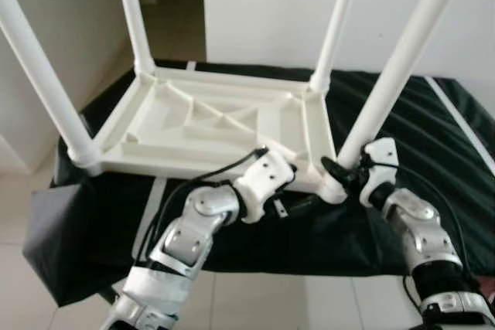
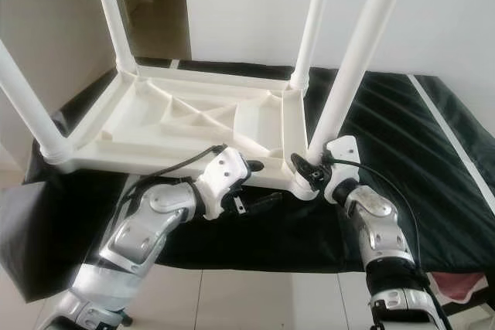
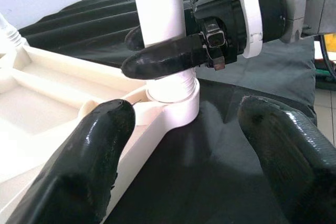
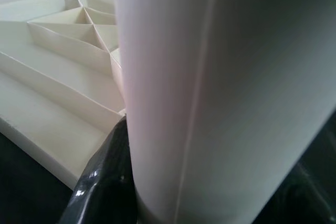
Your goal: Building children table
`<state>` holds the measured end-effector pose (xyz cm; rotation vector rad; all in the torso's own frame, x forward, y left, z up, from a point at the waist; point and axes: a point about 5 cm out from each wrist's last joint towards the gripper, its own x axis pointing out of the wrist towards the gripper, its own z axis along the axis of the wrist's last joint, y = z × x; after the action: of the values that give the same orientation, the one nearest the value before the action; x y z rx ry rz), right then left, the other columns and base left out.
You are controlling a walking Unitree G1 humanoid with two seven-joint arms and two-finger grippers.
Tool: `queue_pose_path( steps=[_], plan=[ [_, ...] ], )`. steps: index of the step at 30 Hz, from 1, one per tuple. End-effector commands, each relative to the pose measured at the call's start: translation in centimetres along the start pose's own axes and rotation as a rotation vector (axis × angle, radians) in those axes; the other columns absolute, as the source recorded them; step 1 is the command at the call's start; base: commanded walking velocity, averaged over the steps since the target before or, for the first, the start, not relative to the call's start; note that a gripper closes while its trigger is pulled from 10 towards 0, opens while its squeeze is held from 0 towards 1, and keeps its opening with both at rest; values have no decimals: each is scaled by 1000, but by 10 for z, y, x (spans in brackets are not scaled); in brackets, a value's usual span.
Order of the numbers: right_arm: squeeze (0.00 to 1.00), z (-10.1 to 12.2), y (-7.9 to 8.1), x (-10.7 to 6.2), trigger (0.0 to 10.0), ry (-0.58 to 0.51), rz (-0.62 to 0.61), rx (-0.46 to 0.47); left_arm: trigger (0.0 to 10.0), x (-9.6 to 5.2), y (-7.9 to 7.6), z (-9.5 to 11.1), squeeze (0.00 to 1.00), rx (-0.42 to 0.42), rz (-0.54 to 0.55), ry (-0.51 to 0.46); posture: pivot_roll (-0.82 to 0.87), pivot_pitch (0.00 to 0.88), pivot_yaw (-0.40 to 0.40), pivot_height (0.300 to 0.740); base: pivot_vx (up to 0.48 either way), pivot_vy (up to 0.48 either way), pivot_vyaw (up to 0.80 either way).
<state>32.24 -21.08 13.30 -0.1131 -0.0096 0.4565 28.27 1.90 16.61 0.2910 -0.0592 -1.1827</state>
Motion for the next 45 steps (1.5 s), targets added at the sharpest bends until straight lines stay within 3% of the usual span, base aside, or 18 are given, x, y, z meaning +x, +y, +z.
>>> queue_pose_path(
  steps=[1,4,5,7,8,24,27,29,31,36,40,45],
  plan=[
    [0,-14,-1,-10,0,51,-19,16,10000,1,-2,0,0,4,16,6,52,0,-22,740,0,0,0],
    [0,-15,-3,-13,0,51,-35,24,10000,1,-2,-1,0,6,12,9,48,0,-23,740,0,0,0],
    [0,-15,-3,-15,2392,46,-50,34,10000,0,-2,-2,0,6,10,10,38,0,-26,740,0,0,0],
    [0,-14,-5,-17,2392,41,-76,46,10000,0,-1,-3,0,5,14,14,31,0,-24,740,0,0,0],
    [0,-13,-5,-19,10000,39,-113,55,10000,0,1,-3,0,0,17,13,24,0,-22,740,0,0,0],
    [0,-15,8,-27,10000,69,-486,166,10000,2,-5,-6,0,-10,-2,17,11,0,-17,740,0,0,0],
    [0,-16,15,-27,10000,78,-565,186,10000,3,-4,-6,0,-5,-2,16,12,0,-19,740,0,0,0],
    [0,-20,32,-24,10000,99,-711,219,10000,3,-1,-3,0,0,6,11,16,0,-23,740,0,0,0],
    [0,-20,32,-24,10000,99,-711,219,10000,3,-1,-3,0,0,6,11,16,0,-23,740,0,0,0],
    [0,-22,47,-20,10000,119,-894,269,10000,2,0,-7,0,-1,14,22,6,0,-13,740,0,0,0],
    [0,-18,55,-15,10000,113,-886,286,10000,4,0,-5,0,-3,16,13,0,0,-10,740,0,0,0],
    [0,-19,48,-19,10000,128,-923,261,10000,7,7,-2,0,21,29,2,3,0,-10,740,0,0,0]
  ],
)
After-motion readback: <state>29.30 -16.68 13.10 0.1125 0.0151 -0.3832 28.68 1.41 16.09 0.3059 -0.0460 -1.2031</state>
